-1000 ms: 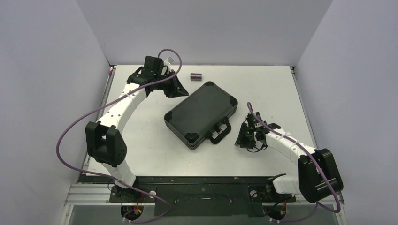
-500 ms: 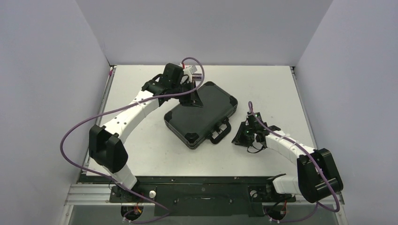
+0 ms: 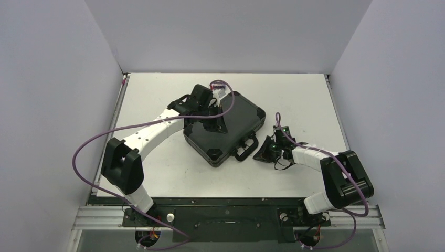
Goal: Pack up texas hold em set
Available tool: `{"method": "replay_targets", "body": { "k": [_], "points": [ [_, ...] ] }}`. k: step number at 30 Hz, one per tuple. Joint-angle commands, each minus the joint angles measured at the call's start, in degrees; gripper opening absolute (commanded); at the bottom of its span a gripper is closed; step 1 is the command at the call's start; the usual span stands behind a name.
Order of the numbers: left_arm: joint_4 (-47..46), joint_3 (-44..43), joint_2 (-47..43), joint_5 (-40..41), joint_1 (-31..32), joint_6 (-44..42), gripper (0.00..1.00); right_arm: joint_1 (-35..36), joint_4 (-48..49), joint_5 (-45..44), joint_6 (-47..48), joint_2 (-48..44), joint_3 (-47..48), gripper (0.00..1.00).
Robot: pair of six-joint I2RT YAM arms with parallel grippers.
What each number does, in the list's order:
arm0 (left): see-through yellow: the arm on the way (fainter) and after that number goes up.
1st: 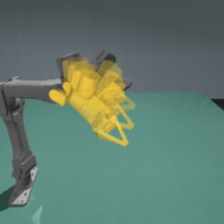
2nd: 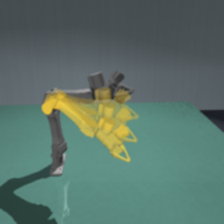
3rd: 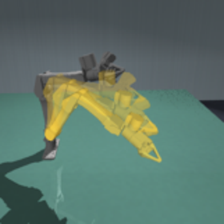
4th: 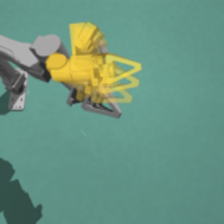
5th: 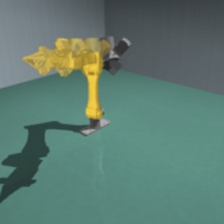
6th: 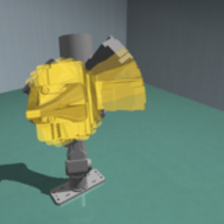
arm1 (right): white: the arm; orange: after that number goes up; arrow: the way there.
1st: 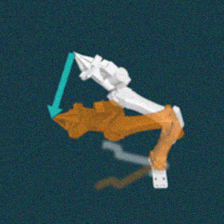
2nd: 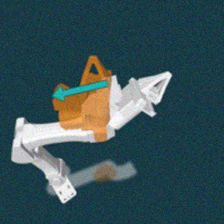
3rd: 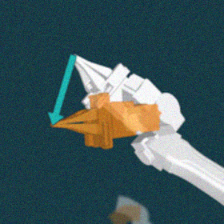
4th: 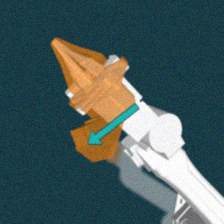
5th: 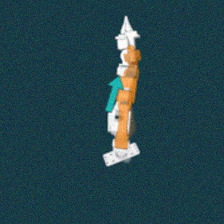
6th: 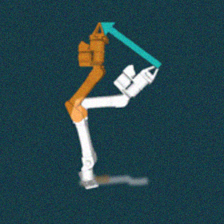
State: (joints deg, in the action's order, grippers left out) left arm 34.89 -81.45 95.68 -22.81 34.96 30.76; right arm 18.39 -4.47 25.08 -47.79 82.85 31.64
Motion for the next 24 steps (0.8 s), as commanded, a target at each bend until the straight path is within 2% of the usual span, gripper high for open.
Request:
{"method": "replay_targets", "body": {
  "k": [1,4,16,24],
  "points": [
    [-3.6,1.3,-0.4,0.7,0.7,-1.9,0.00,-0.3,7.3,1.9,-1.3,1.7,-0.5,0.03],
    [-3.4,2.1,0.3,0.7,0.7,-2.5,0.00,-0.3,8.1,1.9,-1.6,2.8,-0.5,0.00],
    [-4.4,2.8,4.1,0.7,1.2,-3.5,0.00,-0.3,8.9,1.1,-3.5,4.6,0.1,0.00],
    [-4.1,10.7,2.5,1.1,2.7,-5.3,0.00,-0.2,6.8,1.0,-4.1,3.6,1.5,0.00]
  ]
}}
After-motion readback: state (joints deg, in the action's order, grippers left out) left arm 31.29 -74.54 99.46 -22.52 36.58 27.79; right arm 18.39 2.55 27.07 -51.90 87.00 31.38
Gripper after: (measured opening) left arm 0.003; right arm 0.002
